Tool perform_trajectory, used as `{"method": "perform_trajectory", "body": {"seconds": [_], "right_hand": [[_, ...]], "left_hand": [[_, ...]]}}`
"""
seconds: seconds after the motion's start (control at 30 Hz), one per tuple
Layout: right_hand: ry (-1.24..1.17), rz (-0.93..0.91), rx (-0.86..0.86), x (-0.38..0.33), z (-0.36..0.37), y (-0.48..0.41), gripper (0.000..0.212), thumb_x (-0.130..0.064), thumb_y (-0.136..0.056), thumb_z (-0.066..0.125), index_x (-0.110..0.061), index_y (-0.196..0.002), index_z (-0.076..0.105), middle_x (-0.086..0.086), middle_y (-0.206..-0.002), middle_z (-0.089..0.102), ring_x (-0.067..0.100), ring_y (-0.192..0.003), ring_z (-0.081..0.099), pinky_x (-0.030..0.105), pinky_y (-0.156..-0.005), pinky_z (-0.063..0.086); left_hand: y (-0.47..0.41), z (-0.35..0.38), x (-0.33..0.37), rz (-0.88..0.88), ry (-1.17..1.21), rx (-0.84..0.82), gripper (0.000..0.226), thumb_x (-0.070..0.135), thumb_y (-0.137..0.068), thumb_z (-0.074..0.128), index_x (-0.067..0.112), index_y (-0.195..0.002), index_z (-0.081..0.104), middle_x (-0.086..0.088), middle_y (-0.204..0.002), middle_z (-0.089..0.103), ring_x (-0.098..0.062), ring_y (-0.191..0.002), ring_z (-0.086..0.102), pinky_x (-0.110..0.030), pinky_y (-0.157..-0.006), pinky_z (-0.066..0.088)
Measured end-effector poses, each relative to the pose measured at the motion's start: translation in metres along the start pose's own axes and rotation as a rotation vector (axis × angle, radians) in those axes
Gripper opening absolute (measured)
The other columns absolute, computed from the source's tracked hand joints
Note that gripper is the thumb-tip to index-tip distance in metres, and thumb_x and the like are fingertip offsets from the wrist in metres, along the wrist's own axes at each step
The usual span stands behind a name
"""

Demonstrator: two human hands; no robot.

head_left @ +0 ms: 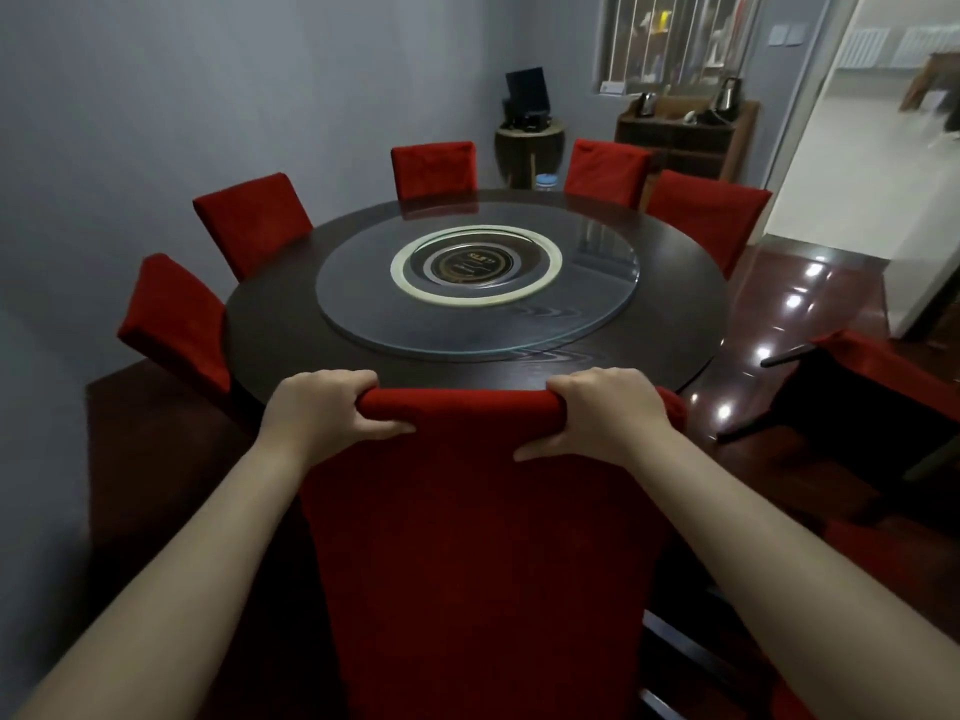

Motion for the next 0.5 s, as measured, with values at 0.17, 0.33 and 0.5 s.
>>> {"method": "perform_trajectory", "body": {"seconds": [0.17,0.33,0.5], "right_hand": [[-0.045,0.002,0.021,0.016,0.007,-0.025,0.078,-0.101,-0.042,0.035,-0.029,-0.069,0.044,-0.01,-0.072,0.058,0.017,-0.072,0.061,0.029,-0.057,0.03],[-0.076,0.062,-0.061,0.031,0.018,-0.051,0.083,-0.102,-0.038,0.038,-0.028,-0.074,0.049,-0.011,-0.074,0.057,0.017,-0.076,0.06,0.03,-0.059,0.033],[-0.089,0.138,-0.115,0.04,0.024,-0.064,0.08,-0.102,-0.034,0.04,-0.033,-0.073,0.051,-0.017,-0.069,0.053,0.013,-0.072,0.055,0.03,-0.057,0.034]], "left_hand": [[-0.031,0.02,-0.016,-0.081,0.006,-0.05,0.074,0.097,-0.051,0.03,0.025,-0.062,0.046,0.012,-0.06,0.055,-0.011,-0.059,0.055,-0.027,-0.05,0.03],[-0.056,0.035,-0.027,-0.099,-0.011,-0.044,0.079,0.1,-0.048,0.024,0.026,-0.06,0.046,0.014,-0.059,0.054,-0.01,-0.06,0.055,-0.027,-0.05,0.028],[-0.069,0.042,-0.033,-0.068,0.0,-0.022,0.079,0.104,-0.047,0.016,0.031,-0.057,0.043,0.017,-0.055,0.048,-0.006,-0.054,0.048,-0.023,-0.046,0.023]]}}
Point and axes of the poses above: each hand's wrist, its own y-axis away from the middle knuckle, its own z-axis out of the palm, x = y × z, the point moved 10 cm from there along -y, towards the middle knuckle
